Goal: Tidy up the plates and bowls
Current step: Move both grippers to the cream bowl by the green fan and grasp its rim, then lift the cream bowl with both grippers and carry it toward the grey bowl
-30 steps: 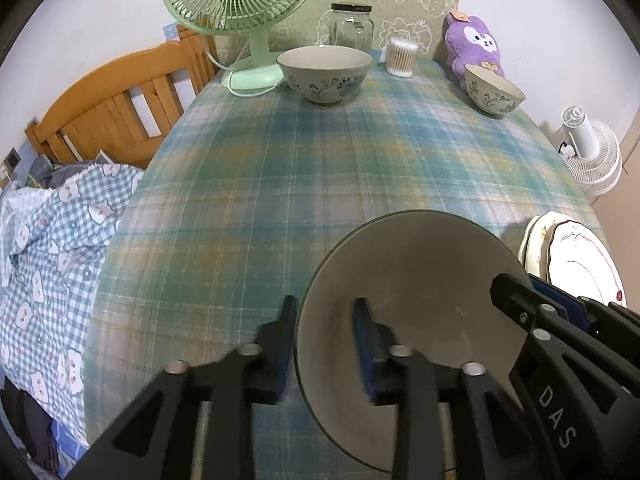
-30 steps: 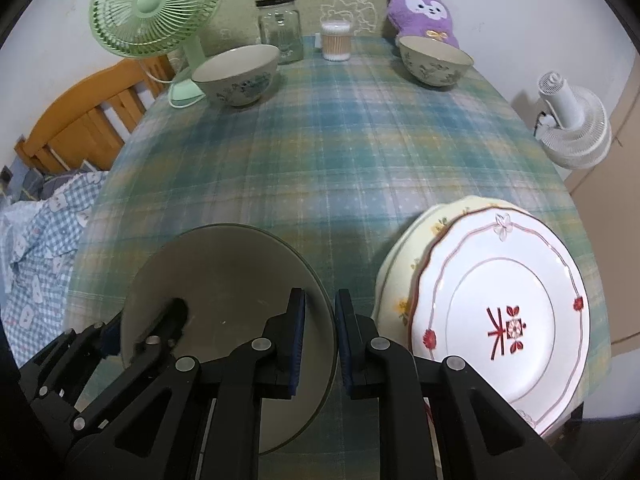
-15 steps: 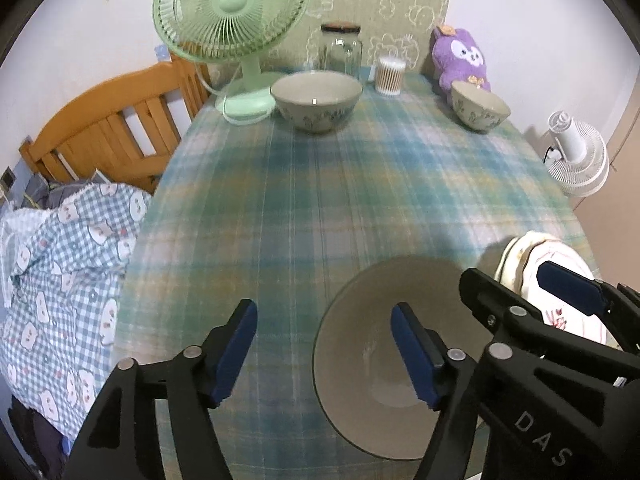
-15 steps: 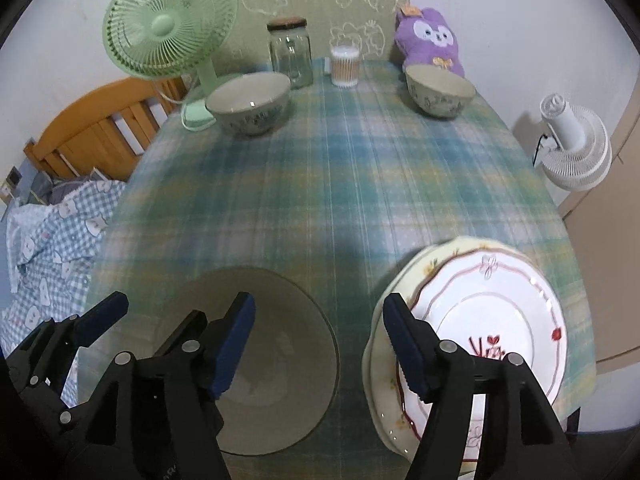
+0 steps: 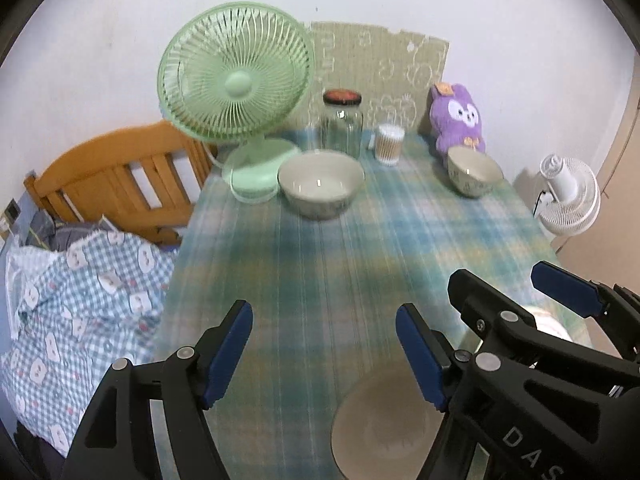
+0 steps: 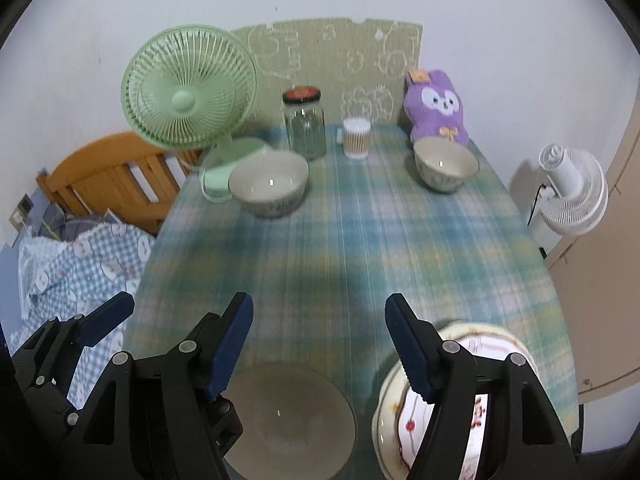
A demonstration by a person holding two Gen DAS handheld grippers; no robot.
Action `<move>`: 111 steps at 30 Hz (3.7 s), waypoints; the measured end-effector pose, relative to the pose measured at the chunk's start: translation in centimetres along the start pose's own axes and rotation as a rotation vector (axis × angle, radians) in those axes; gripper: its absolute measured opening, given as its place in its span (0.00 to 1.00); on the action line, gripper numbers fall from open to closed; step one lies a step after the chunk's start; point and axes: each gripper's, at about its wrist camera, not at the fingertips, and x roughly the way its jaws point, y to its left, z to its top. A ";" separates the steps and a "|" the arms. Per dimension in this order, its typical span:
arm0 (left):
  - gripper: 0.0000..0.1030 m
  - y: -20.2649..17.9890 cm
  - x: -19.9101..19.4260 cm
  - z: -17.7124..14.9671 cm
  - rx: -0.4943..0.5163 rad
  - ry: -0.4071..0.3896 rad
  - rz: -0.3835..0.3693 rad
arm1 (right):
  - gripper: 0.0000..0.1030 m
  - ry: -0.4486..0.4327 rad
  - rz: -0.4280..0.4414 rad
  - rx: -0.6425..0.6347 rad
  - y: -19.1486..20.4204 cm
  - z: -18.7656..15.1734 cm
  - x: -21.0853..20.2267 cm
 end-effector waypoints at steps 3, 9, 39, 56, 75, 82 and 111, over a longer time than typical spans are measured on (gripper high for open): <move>0.74 0.4 0.2 1.6 -0.004 -0.019 -0.002 | 0.70 -0.021 -0.010 -0.003 0.4 1.6 0.0; 0.74 1.2 1.3 4.7 -0.016 -0.037 0.018 | 0.70 -0.041 -0.007 -0.022 1.2 4.9 1.1; 0.60 2.4 18.2 12.4 -0.138 0.019 0.149 | 0.53 0.030 0.052 -0.094 0.9 15.1 20.4; 0.27 4.1 23.9 11.5 -0.132 0.108 0.162 | 0.21 0.114 0.034 -0.093 1.8 14.8 26.8; 0.14 3.9 23.3 11.2 -0.118 0.123 0.185 | 0.12 0.120 0.007 -0.097 1.9 14.1 26.2; 0.14 3.0 21.5 11.4 -0.111 0.115 0.188 | 0.12 0.109 0.011 -0.094 1.3 14.2 24.2; 0.14 0.6 7.8 12.6 -0.093 -0.016 0.162 | 0.12 -0.019 -0.009 -0.048 0.3 14.2 9.0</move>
